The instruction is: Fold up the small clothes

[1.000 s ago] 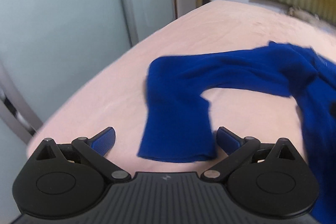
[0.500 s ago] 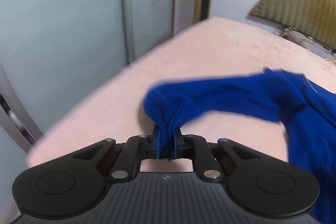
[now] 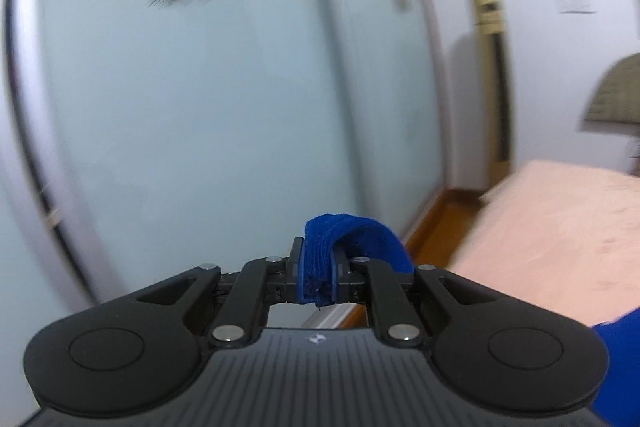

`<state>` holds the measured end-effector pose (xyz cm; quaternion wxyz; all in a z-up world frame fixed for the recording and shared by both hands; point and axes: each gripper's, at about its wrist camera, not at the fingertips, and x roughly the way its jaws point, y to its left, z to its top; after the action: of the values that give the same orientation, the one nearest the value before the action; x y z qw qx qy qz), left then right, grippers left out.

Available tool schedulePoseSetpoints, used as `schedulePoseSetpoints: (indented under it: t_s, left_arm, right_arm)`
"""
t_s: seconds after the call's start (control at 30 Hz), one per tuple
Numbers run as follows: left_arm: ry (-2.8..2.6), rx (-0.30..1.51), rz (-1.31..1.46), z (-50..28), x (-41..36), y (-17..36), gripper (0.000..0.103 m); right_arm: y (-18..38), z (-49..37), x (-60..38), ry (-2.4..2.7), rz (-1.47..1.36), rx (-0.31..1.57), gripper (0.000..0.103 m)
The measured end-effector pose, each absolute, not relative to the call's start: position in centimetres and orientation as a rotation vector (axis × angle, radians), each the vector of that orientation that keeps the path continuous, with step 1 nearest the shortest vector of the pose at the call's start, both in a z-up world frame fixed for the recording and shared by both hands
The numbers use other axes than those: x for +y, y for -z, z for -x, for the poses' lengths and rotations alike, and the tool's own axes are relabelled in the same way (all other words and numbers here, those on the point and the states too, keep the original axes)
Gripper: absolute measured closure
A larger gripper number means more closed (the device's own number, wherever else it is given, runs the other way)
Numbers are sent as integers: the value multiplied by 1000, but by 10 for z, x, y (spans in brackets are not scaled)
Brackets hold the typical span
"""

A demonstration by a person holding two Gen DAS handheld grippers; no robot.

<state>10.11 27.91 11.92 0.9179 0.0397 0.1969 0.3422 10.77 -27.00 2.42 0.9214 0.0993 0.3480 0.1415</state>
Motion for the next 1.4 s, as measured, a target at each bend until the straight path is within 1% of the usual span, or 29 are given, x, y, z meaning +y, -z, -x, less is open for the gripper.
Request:
schedulePoseSetpoints:
  t_s: [0.17,0.33,0.47,0.7,0.97,1.1,1.2,1.23,1.27,1.33,1.4]
  left_arm:
    - [-455,353,-151,-127,184,-124,92]
    - [-199,387,-116,-156,101,-119,92]
    - [-46,385,-155,-167,33,-112,92]
    - [163,448,-211,-179,-74,-79,92]
    - [289,515,-272,-179,-157,-41,91]
    - [441,579,-251,-187,-176,-26,91]
    - [522,703,-260,-196,-189,-8,79]
    - [542,738,-269,-198,-190,-3,64]
    - [562,760,-269,-199,-189,2,40]
    - [564,742,-254,-195,-184,3,14]
    - [556,694,-266,-188,-172,-5,14]
  right_arm:
    - [-20,-96,-290,-233,-254,691,21]
    - [-19,-85,-301,-169,-226,681,21]
    - [-17,-74,-319,-134,-259,670,21]
    - [-8,-64,-351,-46,-325,668,21]
    - [6,-57,-371,2,-371,676,21]
    - [7,-58,-372,9,-362,676,21]
    - [7,-57,-369,24,-346,682,21]
    - [7,-56,-369,30,-336,681,21]
    - [7,-55,-368,37,-324,681,20]
    - [5,-54,-369,63,-300,678,20]
    - [4,-54,-373,82,-295,674,20]
